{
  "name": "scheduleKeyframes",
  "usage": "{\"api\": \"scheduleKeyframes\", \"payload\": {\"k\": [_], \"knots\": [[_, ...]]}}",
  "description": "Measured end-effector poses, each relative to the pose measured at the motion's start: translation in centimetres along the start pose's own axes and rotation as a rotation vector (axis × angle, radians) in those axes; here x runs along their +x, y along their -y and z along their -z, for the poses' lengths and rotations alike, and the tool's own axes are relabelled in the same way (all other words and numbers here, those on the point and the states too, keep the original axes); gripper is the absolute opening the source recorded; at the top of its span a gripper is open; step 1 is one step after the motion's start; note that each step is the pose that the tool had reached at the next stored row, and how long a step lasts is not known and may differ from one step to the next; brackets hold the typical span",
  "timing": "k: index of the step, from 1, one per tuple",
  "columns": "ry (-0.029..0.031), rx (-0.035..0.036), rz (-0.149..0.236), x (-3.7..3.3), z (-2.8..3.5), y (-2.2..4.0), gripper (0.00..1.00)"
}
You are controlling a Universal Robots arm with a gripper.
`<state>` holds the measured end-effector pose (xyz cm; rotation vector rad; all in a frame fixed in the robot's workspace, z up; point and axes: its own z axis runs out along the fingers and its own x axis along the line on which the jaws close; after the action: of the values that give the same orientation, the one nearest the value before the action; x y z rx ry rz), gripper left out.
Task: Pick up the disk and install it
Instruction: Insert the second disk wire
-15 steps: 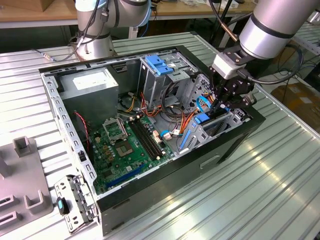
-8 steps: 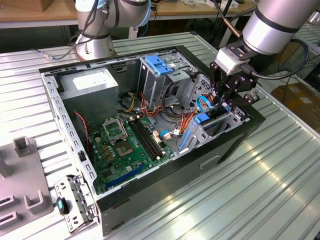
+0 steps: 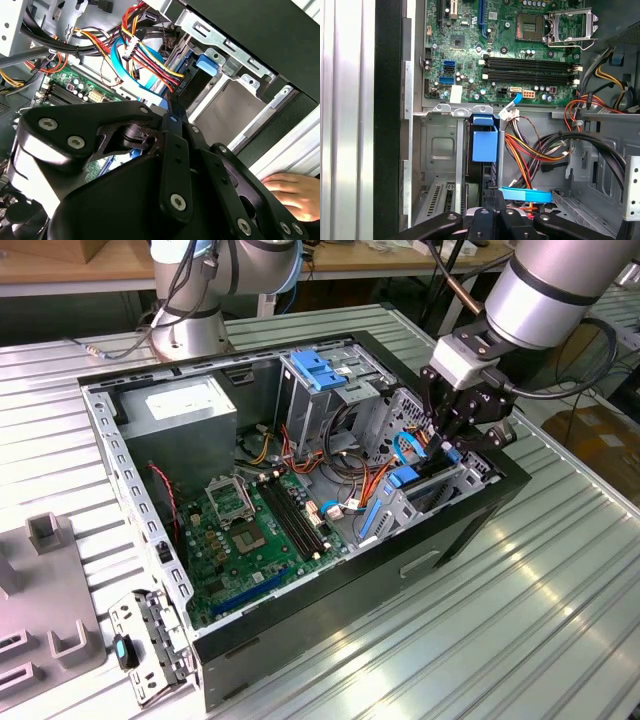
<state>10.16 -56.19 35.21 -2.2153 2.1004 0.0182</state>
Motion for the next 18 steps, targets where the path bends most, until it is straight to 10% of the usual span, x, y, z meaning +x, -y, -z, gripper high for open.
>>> {"api": "scheduleKeyframes", "payload": {"k": [9,18], "knots": [[-0.0004,-0.0001,0.000,0.05,-0.69,-0.04,0.11],[-0.0001,-0.0001,0.000,0.00,-0.02,0.01,0.11]]}}
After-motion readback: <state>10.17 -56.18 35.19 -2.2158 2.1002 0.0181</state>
